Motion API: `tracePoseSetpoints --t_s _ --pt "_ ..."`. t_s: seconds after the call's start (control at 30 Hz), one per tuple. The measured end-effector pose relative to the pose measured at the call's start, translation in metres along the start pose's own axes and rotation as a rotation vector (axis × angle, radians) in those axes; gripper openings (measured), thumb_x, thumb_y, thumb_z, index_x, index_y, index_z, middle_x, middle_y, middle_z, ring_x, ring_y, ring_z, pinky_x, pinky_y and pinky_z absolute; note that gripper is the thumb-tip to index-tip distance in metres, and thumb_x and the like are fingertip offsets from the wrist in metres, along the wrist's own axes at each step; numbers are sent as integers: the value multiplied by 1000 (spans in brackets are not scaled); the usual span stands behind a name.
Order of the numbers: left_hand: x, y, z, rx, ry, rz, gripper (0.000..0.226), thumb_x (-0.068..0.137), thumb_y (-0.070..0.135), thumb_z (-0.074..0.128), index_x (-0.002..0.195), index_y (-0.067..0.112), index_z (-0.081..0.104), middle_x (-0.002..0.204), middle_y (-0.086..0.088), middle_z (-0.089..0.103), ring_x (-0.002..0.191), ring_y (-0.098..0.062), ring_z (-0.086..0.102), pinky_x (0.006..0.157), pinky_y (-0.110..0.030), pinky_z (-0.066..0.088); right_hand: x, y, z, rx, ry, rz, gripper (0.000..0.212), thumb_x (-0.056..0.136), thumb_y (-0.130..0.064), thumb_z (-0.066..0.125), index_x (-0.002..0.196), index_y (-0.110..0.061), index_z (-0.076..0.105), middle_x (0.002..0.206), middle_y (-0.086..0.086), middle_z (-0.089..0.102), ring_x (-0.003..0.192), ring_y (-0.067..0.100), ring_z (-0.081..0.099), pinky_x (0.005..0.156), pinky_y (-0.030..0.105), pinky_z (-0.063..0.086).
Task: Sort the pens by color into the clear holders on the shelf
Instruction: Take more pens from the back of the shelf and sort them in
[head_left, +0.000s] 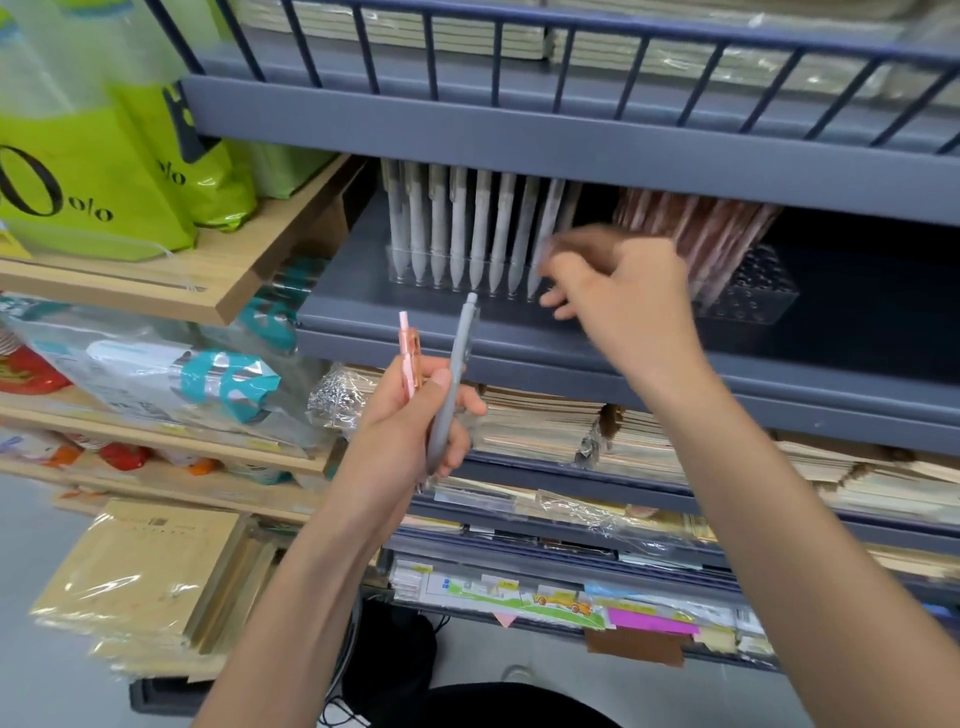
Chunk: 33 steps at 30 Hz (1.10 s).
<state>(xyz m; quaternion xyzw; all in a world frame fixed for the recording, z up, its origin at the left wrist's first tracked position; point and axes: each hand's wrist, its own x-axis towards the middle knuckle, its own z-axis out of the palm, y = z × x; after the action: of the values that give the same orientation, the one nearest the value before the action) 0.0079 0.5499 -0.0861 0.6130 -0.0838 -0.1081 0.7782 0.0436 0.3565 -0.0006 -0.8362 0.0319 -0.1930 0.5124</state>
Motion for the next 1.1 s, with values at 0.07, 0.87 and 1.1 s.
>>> tracePoseSetpoints --t_s 0.07,0.87,1.1 --pt "2 0 8 2 -13 -6 14 107 26 43 105 19 55 87 -5 72 47 -16 50 45 -25 40 -16 10 6 8 -129 -37 12 82 -42 65 82 -36 75 78 -16 74 74 1 70 76 39 60" --pt "18 2 41 -70 -123 -4 19 107 31 41 105 14 49 67 2 54 39 -8 28 34 -17 25 -22 22 -20 524 -349 65 23 91 -7 64 114 -3 65 100 13 75 76 18 65 65 26 53" --pt "14 2 29 -108 -70 -57 16 106 25 46 100 14 56 61 2 44 37 -7 26 33 -15 21 -10 10 -28 510 -25 -37 10 88 -8 66 98 -10 69 91 7 76 82 21 71 68 27 57"
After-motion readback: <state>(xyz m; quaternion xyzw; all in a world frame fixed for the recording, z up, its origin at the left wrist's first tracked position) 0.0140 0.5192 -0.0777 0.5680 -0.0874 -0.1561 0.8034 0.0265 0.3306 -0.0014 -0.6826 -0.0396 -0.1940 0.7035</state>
